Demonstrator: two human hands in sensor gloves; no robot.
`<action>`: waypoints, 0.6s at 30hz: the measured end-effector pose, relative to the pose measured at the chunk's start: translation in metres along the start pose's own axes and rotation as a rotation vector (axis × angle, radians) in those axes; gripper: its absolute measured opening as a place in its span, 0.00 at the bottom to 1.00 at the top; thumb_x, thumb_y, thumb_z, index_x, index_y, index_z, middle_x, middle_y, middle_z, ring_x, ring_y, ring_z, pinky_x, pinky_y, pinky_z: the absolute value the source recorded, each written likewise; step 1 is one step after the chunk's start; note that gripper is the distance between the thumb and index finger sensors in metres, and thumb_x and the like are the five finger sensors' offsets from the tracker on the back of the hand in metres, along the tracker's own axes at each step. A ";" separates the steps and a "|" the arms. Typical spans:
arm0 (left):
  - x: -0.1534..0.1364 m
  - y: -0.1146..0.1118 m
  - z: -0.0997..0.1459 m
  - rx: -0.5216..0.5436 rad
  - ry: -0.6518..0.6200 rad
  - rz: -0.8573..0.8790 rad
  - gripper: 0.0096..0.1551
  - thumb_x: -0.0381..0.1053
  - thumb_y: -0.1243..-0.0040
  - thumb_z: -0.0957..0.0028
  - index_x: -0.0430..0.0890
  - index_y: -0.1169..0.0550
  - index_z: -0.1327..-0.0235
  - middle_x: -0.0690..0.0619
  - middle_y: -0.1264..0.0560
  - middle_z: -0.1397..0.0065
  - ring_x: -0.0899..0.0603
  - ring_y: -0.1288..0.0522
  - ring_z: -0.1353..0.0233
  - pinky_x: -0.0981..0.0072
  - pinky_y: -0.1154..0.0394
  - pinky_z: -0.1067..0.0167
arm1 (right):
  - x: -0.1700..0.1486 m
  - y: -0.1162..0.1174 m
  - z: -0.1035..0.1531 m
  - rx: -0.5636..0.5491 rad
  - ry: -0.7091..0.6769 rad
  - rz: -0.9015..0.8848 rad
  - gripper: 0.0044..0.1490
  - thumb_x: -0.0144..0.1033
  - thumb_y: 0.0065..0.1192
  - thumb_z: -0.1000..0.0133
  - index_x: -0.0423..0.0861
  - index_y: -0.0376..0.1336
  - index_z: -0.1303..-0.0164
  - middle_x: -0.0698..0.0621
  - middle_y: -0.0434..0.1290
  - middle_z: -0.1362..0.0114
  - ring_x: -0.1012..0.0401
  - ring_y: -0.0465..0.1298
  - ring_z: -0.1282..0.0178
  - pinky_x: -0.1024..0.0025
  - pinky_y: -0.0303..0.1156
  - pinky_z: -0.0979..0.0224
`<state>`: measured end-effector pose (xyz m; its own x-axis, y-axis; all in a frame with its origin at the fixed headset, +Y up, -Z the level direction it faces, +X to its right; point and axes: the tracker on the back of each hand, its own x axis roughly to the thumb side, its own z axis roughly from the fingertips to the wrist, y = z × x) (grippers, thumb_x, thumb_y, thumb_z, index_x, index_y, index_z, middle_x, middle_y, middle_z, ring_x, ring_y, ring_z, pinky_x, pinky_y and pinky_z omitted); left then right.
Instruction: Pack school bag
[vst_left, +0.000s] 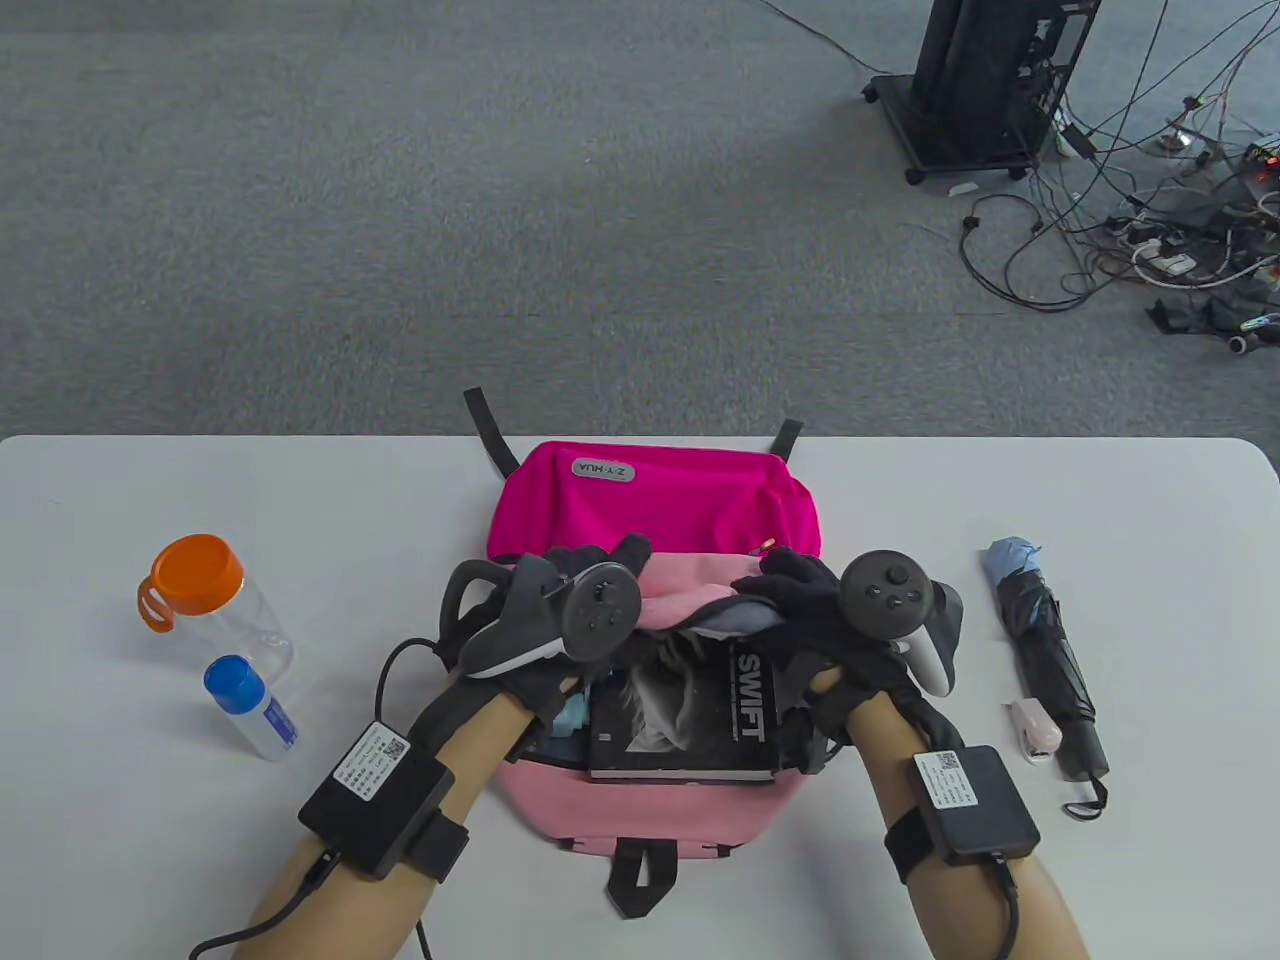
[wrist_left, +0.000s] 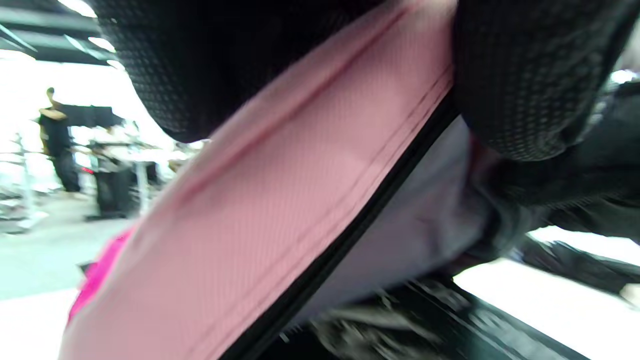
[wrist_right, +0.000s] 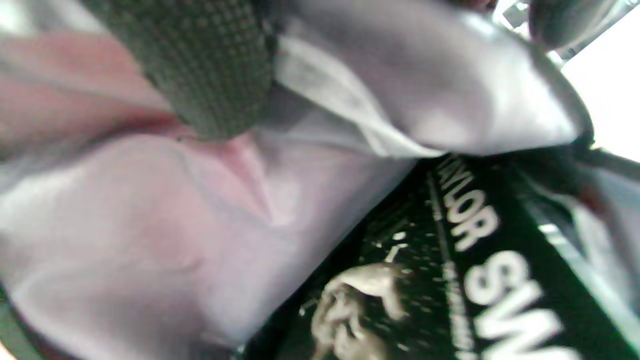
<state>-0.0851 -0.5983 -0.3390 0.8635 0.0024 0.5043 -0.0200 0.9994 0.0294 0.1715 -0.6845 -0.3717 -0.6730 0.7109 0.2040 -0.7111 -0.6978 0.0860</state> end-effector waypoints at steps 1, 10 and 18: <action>0.007 -0.006 0.001 -0.020 -0.026 -0.008 0.53 0.69 0.27 0.59 0.48 0.29 0.21 0.55 0.12 0.50 0.46 0.13 0.52 0.49 0.14 0.46 | -0.002 -0.002 0.004 0.028 -0.012 0.030 0.34 0.45 0.74 0.51 0.45 0.72 0.35 0.27 0.60 0.19 0.28 0.55 0.20 0.18 0.57 0.31; 0.062 -0.080 0.022 -0.255 -0.176 -0.318 0.53 0.64 0.33 0.50 0.53 0.47 0.18 0.56 0.13 0.55 0.48 0.13 0.57 0.51 0.13 0.50 | -0.059 0.000 0.001 0.154 0.359 0.331 0.59 0.49 0.74 0.51 0.34 0.49 0.19 0.22 0.51 0.18 0.24 0.52 0.21 0.19 0.55 0.30; 0.085 -0.129 0.049 -0.266 -0.283 -0.539 0.49 0.60 0.34 0.48 0.61 0.50 0.21 0.51 0.15 0.54 0.46 0.14 0.55 0.48 0.14 0.46 | -0.095 0.034 -0.022 0.179 0.507 0.365 0.56 0.48 0.70 0.49 0.40 0.47 0.18 0.20 0.42 0.18 0.23 0.45 0.22 0.18 0.49 0.30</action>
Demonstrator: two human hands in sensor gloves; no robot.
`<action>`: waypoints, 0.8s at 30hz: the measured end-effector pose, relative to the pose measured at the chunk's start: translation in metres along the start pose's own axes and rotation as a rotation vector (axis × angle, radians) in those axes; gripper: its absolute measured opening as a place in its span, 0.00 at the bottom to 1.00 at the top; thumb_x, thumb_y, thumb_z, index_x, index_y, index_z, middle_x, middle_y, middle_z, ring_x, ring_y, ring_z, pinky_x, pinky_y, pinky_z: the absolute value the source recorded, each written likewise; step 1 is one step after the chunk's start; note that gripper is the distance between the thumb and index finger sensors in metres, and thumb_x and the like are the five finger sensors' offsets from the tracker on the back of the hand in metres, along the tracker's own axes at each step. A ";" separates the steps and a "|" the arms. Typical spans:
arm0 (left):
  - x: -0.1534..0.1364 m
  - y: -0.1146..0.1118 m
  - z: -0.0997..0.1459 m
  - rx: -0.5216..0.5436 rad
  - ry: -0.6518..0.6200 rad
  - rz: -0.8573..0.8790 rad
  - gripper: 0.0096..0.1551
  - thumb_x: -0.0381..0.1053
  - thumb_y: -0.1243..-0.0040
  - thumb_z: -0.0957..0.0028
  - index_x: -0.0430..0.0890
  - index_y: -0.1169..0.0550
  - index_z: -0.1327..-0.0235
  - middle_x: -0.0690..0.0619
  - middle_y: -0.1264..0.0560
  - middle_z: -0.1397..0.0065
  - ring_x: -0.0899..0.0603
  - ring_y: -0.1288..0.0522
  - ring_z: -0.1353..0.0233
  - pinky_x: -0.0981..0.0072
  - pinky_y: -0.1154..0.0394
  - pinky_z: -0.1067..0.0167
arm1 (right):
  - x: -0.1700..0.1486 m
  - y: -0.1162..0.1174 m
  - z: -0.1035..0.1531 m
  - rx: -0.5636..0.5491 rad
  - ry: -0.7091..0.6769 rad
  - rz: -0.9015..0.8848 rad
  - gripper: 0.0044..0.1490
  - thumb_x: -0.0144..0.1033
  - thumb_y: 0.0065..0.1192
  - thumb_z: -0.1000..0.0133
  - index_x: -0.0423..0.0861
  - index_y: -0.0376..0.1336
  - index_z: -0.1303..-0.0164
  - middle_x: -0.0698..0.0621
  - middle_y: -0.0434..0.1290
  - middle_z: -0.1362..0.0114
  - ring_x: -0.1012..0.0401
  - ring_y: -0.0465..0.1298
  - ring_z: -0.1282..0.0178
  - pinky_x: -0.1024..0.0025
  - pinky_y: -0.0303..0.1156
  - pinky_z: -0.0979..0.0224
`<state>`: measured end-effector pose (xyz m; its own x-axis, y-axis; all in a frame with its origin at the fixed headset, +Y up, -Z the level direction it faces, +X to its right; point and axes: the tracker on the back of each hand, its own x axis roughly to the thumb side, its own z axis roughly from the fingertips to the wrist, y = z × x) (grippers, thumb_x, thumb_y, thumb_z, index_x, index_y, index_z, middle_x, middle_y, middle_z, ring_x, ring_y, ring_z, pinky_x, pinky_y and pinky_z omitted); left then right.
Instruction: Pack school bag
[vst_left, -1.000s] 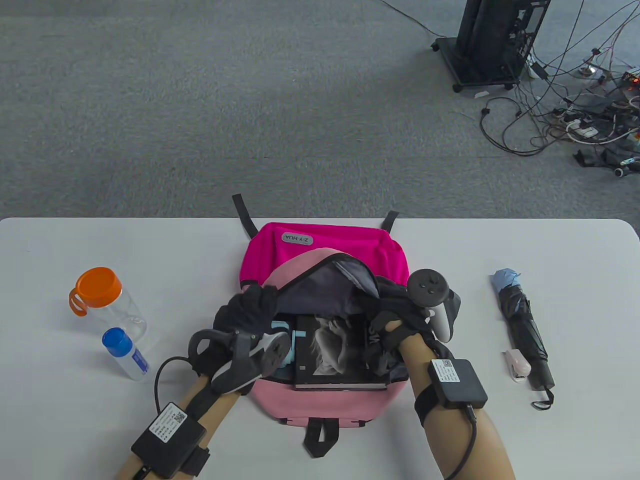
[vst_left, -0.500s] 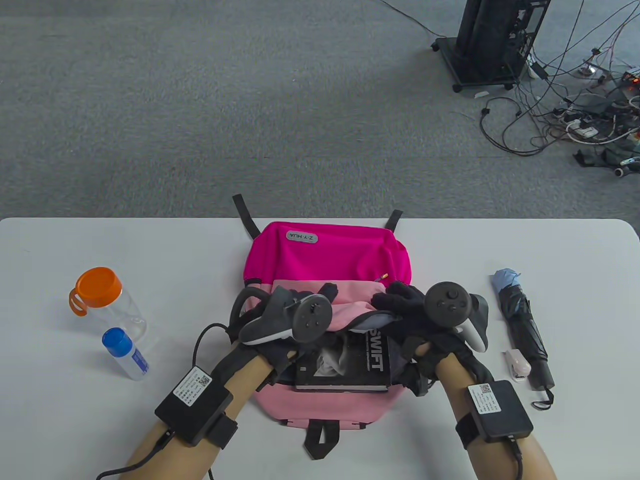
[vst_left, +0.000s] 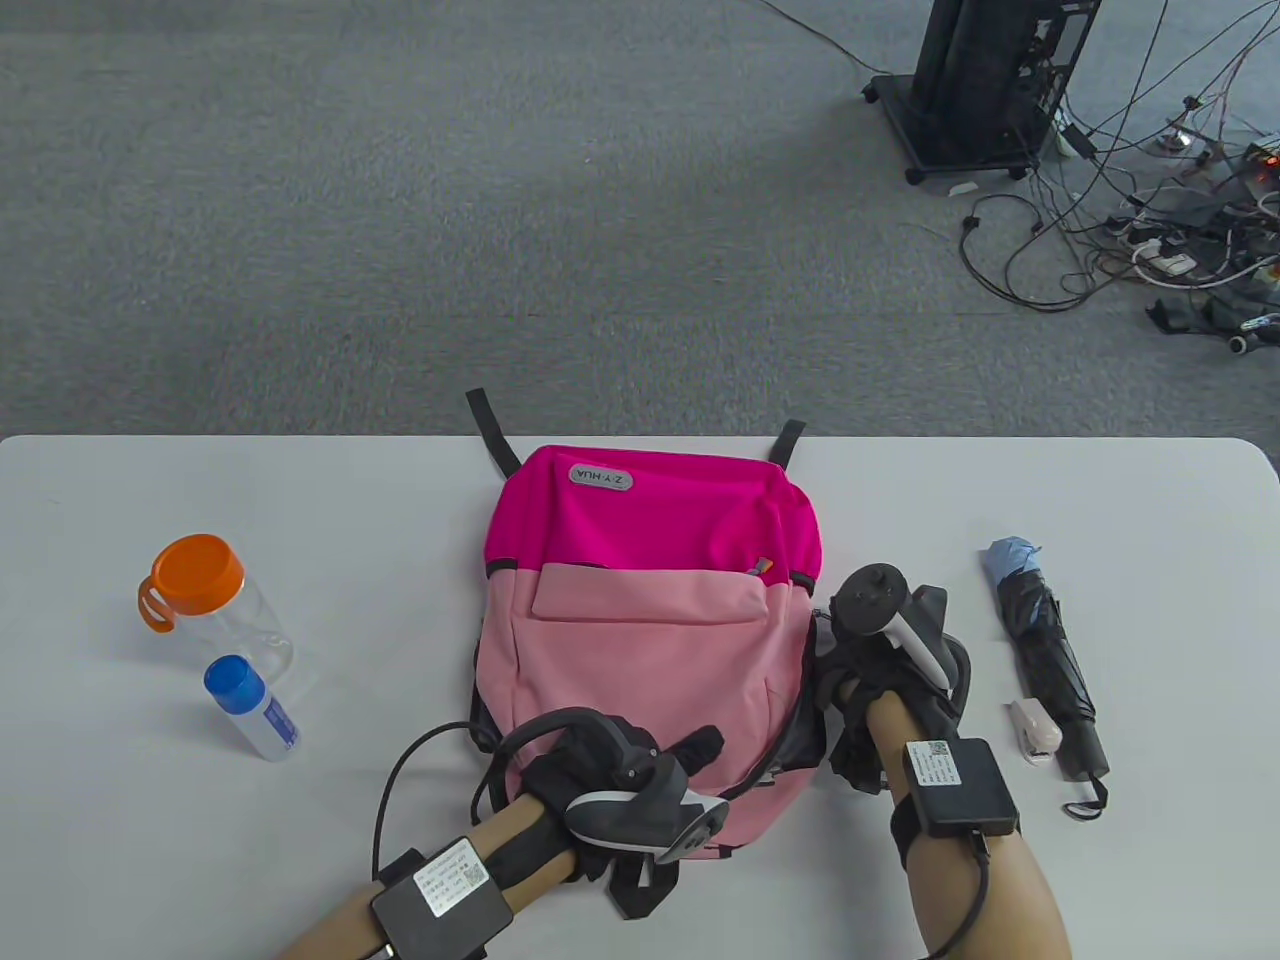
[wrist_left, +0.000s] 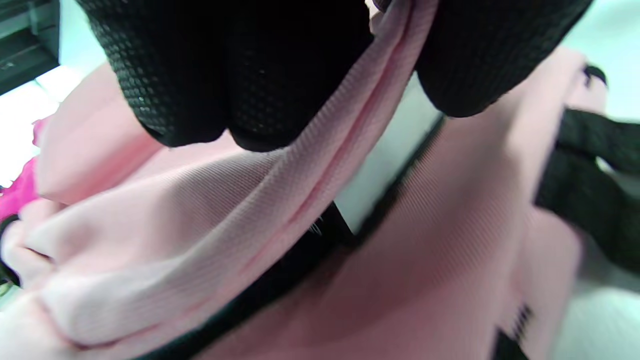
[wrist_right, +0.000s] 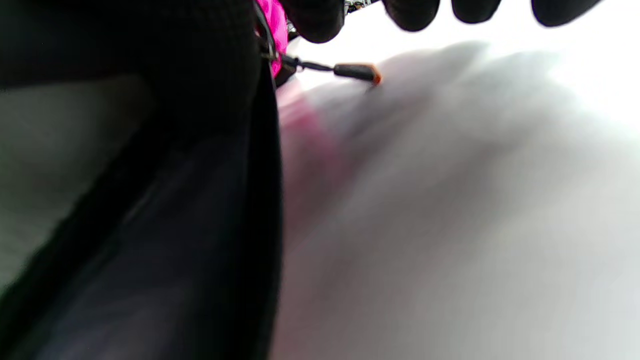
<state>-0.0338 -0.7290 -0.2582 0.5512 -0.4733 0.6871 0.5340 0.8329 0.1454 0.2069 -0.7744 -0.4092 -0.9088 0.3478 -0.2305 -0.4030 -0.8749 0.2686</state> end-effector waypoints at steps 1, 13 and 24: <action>0.003 -0.002 0.001 0.041 -0.007 -0.024 0.48 0.60 0.34 0.48 0.61 0.48 0.21 0.51 0.15 0.55 0.46 0.14 0.56 0.48 0.14 0.47 | 0.000 0.003 -0.005 0.011 0.017 -0.022 0.56 0.49 0.68 0.48 0.41 0.44 0.17 0.19 0.37 0.18 0.23 0.44 0.22 0.19 0.49 0.30; -0.002 -0.027 -0.001 0.161 0.029 0.134 0.52 0.59 0.35 0.49 0.46 0.49 0.20 0.55 0.14 0.67 0.51 0.12 0.68 0.56 0.09 0.58 | 0.009 0.005 -0.029 -0.111 0.011 -0.034 0.26 0.41 0.67 0.48 0.38 0.73 0.46 0.24 0.48 0.18 0.26 0.46 0.22 0.20 0.48 0.31; -0.035 -0.029 -0.025 0.132 0.132 0.420 0.44 0.58 0.32 0.49 0.49 0.38 0.22 0.58 0.11 0.76 0.52 0.11 0.76 0.59 0.08 0.68 | -0.005 -0.017 0.034 0.030 -0.186 0.038 0.26 0.40 0.67 0.48 0.35 0.76 0.52 0.25 0.61 0.22 0.27 0.57 0.22 0.21 0.57 0.31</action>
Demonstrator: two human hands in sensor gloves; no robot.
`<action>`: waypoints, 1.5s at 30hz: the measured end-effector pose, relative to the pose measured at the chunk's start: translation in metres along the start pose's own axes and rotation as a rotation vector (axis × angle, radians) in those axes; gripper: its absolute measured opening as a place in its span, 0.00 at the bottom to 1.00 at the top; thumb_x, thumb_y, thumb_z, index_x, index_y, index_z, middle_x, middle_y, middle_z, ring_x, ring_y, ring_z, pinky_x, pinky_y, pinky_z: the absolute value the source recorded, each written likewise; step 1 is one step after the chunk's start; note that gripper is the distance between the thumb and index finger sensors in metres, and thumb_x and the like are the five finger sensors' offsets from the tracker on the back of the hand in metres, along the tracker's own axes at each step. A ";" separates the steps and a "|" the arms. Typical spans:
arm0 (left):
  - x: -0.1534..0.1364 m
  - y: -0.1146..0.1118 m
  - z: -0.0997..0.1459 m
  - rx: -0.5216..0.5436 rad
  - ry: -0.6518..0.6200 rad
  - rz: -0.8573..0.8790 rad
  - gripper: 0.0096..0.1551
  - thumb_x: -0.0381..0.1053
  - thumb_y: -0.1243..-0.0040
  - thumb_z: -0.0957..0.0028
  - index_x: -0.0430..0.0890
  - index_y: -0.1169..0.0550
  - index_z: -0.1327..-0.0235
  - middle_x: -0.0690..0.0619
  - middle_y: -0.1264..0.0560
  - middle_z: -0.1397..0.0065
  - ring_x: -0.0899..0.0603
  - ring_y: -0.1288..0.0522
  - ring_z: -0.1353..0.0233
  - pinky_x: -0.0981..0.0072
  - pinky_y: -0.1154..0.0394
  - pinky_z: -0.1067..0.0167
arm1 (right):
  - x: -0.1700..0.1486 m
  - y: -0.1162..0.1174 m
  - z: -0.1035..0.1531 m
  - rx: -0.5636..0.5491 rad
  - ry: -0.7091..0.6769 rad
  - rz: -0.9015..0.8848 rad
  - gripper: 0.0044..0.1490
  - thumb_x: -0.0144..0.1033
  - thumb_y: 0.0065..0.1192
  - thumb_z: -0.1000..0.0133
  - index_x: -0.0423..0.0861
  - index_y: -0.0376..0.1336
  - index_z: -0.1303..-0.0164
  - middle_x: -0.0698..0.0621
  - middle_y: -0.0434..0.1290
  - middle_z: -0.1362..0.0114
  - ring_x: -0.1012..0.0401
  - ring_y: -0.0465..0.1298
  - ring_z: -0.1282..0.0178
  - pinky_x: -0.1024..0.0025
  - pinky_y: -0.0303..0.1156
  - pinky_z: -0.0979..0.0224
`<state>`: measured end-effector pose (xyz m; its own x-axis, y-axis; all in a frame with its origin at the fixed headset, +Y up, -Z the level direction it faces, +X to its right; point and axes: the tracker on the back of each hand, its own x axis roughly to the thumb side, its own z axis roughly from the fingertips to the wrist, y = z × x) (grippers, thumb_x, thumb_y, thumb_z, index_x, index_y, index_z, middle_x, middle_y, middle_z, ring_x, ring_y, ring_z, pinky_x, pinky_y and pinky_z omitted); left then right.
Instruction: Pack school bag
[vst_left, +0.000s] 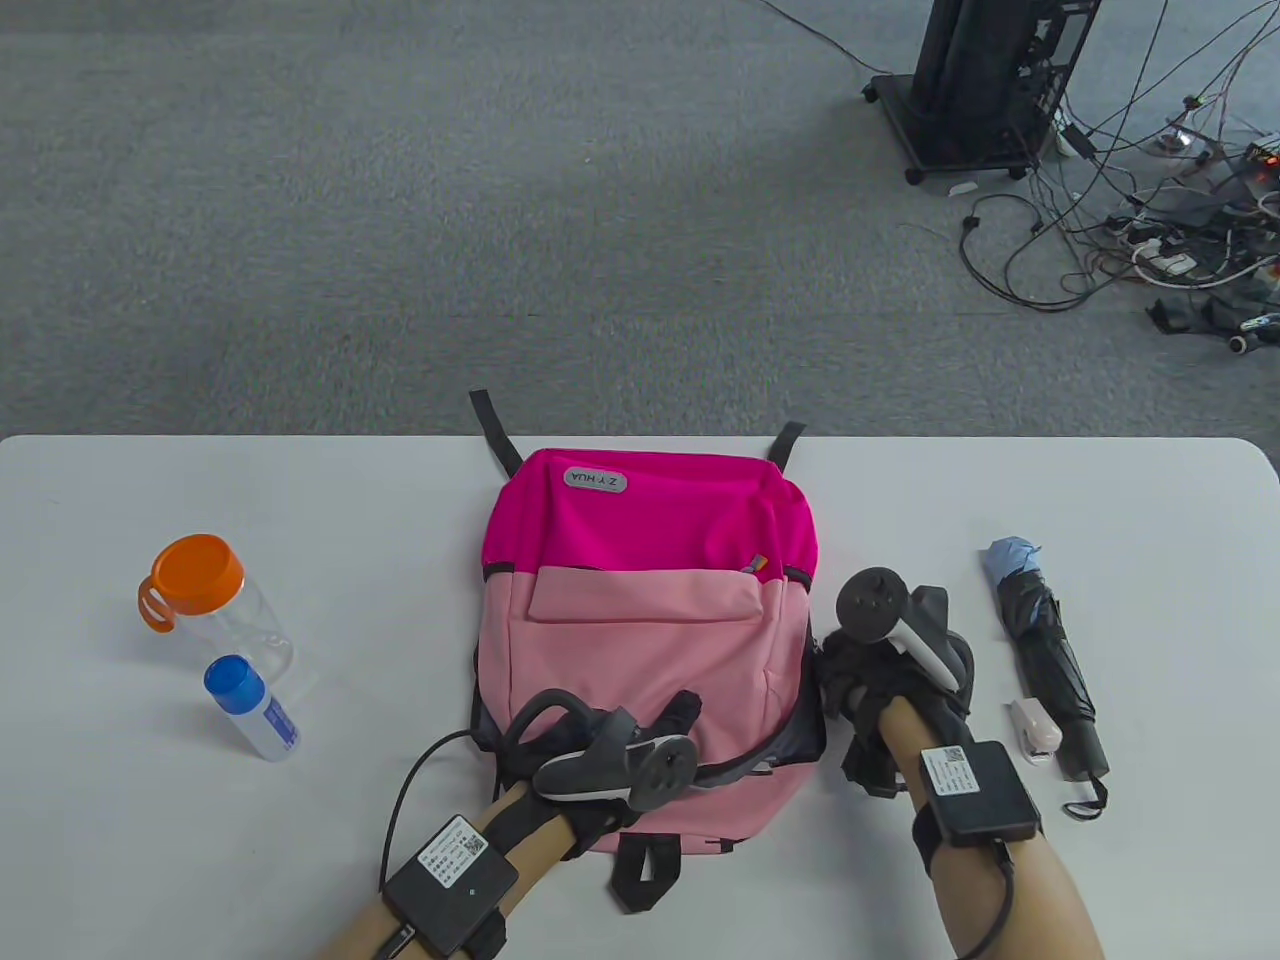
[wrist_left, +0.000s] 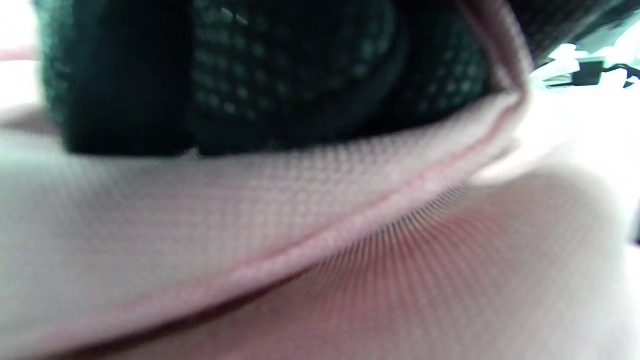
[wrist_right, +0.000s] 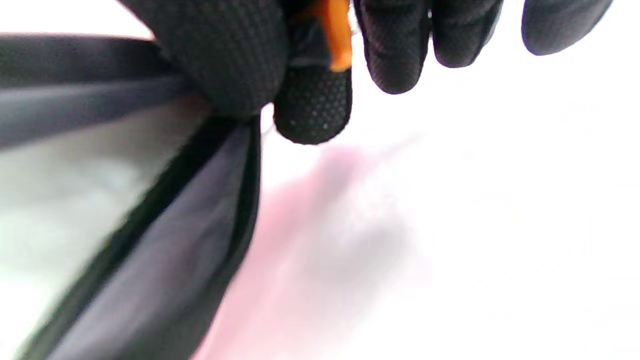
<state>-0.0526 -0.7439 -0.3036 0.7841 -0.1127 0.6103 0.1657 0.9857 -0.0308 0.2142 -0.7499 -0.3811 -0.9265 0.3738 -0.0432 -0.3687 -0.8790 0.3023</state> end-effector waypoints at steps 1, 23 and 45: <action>-0.002 0.000 -0.001 -0.011 0.019 0.024 0.43 0.57 0.32 0.48 0.50 0.38 0.22 0.57 0.11 0.76 0.52 0.11 0.76 0.59 0.08 0.67 | 0.000 -0.001 0.011 0.008 -0.029 -0.007 0.26 0.40 0.67 0.48 0.34 0.76 0.52 0.24 0.60 0.21 0.27 0.56 0.22 0.21 0.57 0.31; -0.009 0.000 -0.023 -0.083 0.229 0.102 0.45 0.57 0.32 0.48 0.51 0.42 0.21 0.57 0.09 0.72 0.51 0.08 0.72 0.57 0.06 0.65 | 0.074 0.022 0.121 0.127 -0.420 0.136 0.30 0.36 0.68 0.47 0.25 0.74 0.49 0.22 0.45 0.17 0.24 0.46 0.20 0.20 0.54 0.30; -0.017 0.055 0.049 0.069 0.024 0.184 0.26 0.58 0.30 0.50 0.49 0.15 0.41 0.55 0.08 0.49 0.46 0.07 0.52 0.50 0.10 0.47 | 0.106 0.059 0.105 0.072 -0.575 -0.136 0.32 0.40 0.64 0.47 0.27 0.70 0.46 0.23 0.44 0.17 0.25 0.38 0.21 0.20 0.39 0.32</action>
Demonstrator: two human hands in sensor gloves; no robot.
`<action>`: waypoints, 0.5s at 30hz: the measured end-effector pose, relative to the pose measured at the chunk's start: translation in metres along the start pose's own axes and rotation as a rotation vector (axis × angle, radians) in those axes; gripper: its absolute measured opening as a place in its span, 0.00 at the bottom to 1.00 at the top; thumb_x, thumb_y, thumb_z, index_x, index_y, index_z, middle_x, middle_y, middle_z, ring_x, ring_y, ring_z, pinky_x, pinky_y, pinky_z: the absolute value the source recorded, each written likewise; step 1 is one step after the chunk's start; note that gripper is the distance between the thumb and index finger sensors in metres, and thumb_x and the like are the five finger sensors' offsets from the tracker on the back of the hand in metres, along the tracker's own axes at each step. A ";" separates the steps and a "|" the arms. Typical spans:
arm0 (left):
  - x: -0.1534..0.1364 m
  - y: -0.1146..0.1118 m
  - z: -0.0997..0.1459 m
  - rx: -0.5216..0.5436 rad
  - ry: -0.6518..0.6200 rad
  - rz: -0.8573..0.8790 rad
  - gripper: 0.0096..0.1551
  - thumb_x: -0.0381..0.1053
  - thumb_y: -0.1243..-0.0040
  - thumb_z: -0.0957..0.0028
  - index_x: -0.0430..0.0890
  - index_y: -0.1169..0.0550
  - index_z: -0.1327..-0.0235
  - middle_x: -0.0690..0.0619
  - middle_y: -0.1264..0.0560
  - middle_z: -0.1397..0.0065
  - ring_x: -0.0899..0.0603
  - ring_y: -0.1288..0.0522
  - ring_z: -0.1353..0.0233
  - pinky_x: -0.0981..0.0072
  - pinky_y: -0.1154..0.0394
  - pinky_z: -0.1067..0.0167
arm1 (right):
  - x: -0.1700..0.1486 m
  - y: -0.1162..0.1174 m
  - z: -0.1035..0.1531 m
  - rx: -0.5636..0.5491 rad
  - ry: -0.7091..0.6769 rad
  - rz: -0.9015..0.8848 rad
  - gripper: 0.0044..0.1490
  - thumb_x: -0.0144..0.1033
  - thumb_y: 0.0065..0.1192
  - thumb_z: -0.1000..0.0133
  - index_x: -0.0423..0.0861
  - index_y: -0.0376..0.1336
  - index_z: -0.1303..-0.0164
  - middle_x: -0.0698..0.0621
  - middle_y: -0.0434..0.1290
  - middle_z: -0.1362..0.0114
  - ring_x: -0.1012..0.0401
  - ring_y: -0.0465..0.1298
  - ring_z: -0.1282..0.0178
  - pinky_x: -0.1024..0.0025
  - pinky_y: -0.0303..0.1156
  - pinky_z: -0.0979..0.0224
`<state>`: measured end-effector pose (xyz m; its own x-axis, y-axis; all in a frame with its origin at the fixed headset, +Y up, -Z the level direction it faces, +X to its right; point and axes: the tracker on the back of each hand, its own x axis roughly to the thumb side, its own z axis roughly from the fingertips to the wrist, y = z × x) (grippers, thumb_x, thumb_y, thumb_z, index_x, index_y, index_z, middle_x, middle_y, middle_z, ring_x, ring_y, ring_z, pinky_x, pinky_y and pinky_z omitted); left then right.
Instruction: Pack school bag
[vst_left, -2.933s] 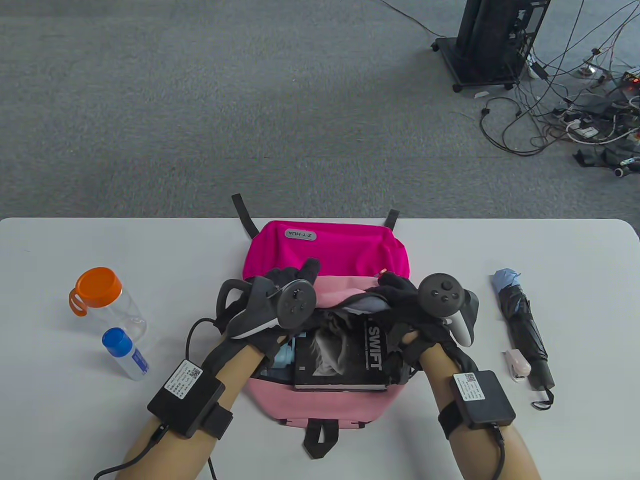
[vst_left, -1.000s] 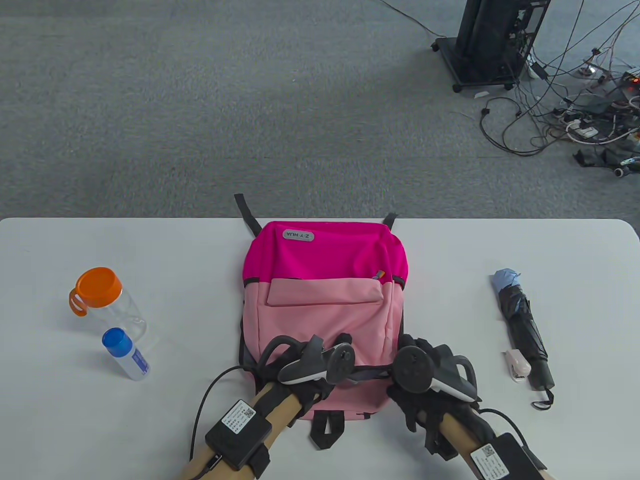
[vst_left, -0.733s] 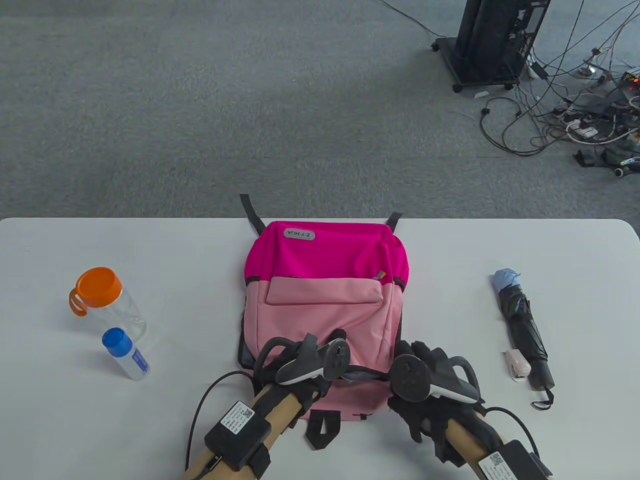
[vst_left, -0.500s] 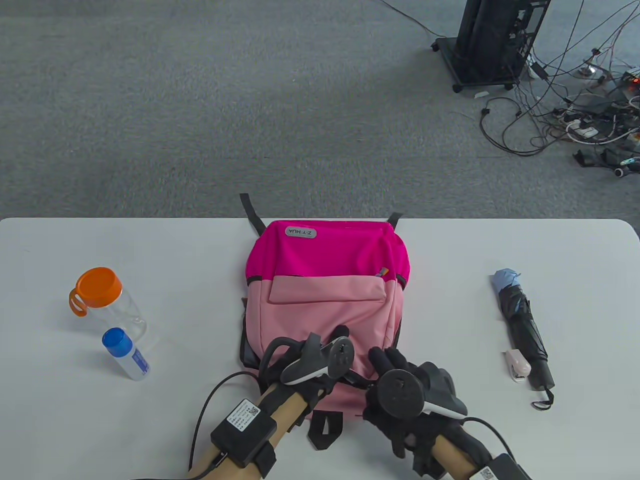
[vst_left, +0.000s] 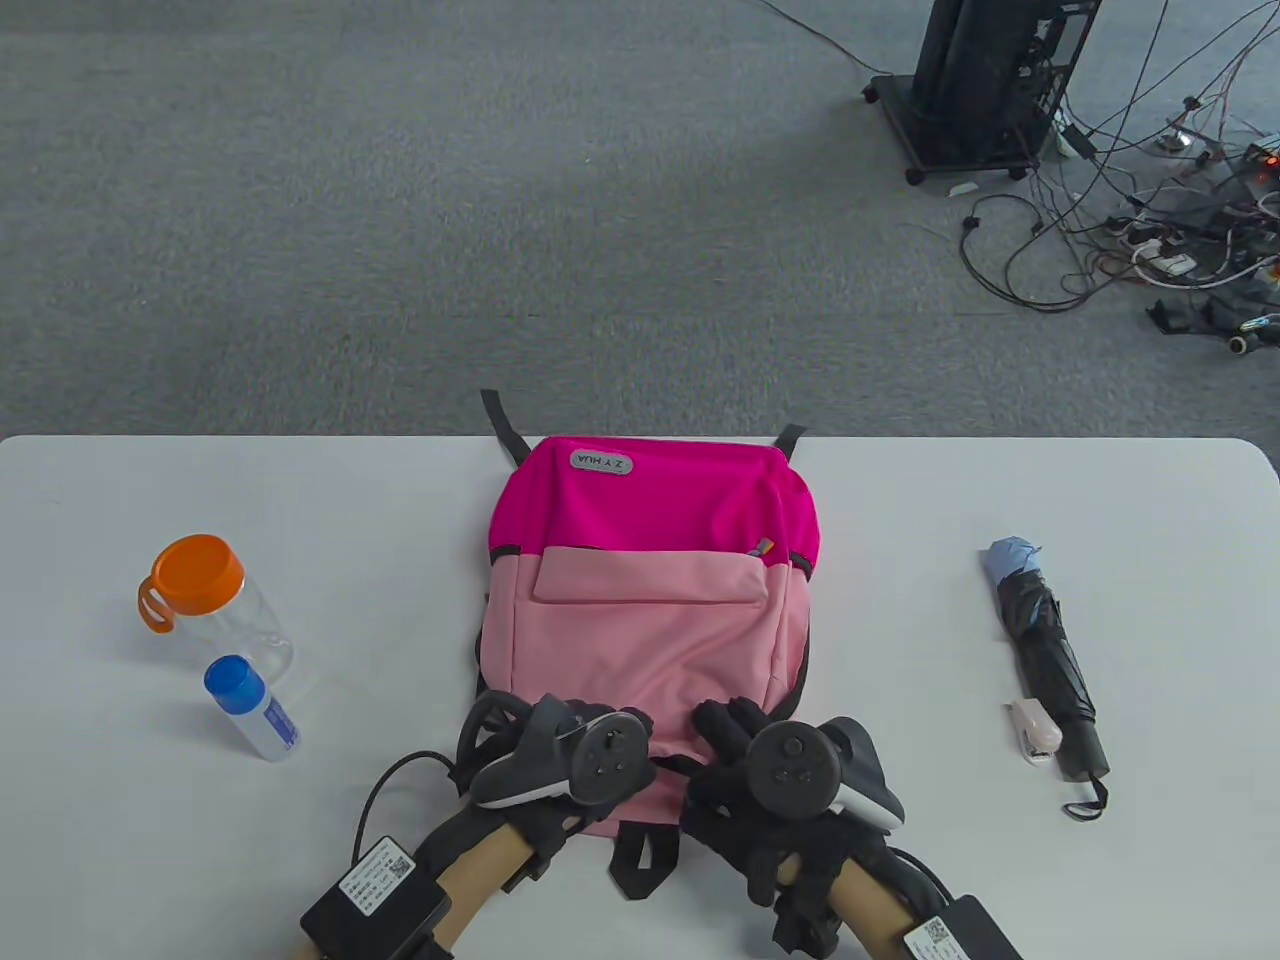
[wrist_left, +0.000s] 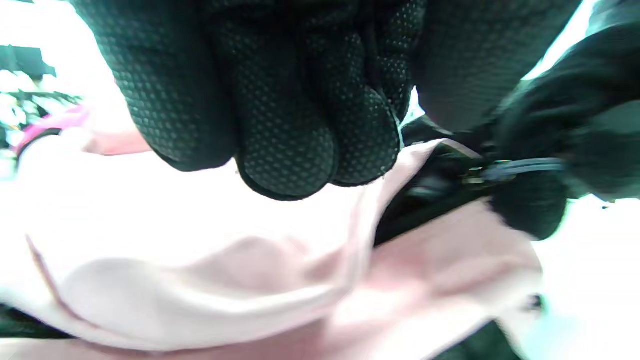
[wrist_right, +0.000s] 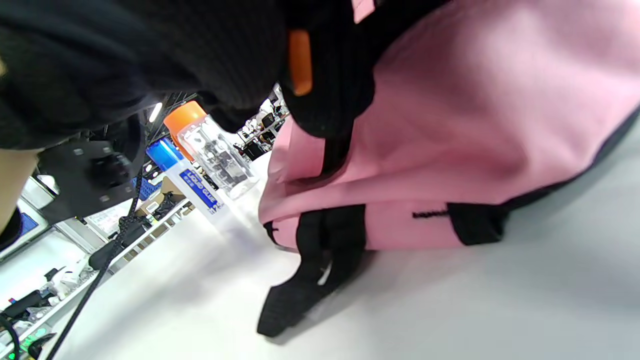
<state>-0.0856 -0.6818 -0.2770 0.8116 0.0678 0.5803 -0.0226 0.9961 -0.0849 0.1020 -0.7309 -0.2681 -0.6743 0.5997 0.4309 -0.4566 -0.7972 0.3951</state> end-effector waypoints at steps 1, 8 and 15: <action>0.006 -0.002 -0.001 -0.057 -0.027 0.056 0.26 0.56 0.30 0.50 0.48 0.16 0.40 0.54 0.08 0.47 0.45 0.07 0.51 0.50 0.10 0.47 | 0.001 -0.002 0.000 0.009 0.000 0.005 0.32 0.40 0.65 0.47 0.27 0.70 0.46 0.23 0.44 0.17 0.25 0.39 0.21 0.19 0.39 0.32; 0.037 -0.037 -0.017 -0.168 -0.157 0.028 0.39 0.61 0.29 0.56 0.39 0.18 0.36 0.46 0.09 0.40 0.41 0.07 0.47 0.46 0.11 0.47 | 0.006 -0.001 0.003 0.063 0.019 0.110 0.32 0.32 0.63 0.48 0.23 0.66 0.43 0.23 0.43 0.17 0.25 0.40 0.21 0.17 0.41 0.32; 0.032 -0.035 -0.029 -0.198 -0.191 0.135 0.53 0.75 0.40 0.60 0.35 0.17 0.38 0.41 0.09 0.41 0.36 0.08 0.47 0.42 0.13 0.48 | 0.006 0.001 0.003 0.178 0.027 0.136 0.34 0.25 0.61 0.48 0.21 0.58 0.37 0.23 0.36 0.18 0.26 0.35 0.21 0.16 0.37 0.32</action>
<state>-0.0418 -0.7163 -0.2787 0.6843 0.2263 0.6932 0.0070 0.9485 -0.3166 0.0993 -0.7278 -0.2629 -0.7391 0.4832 0.4693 -0.2519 -0.8444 0.4727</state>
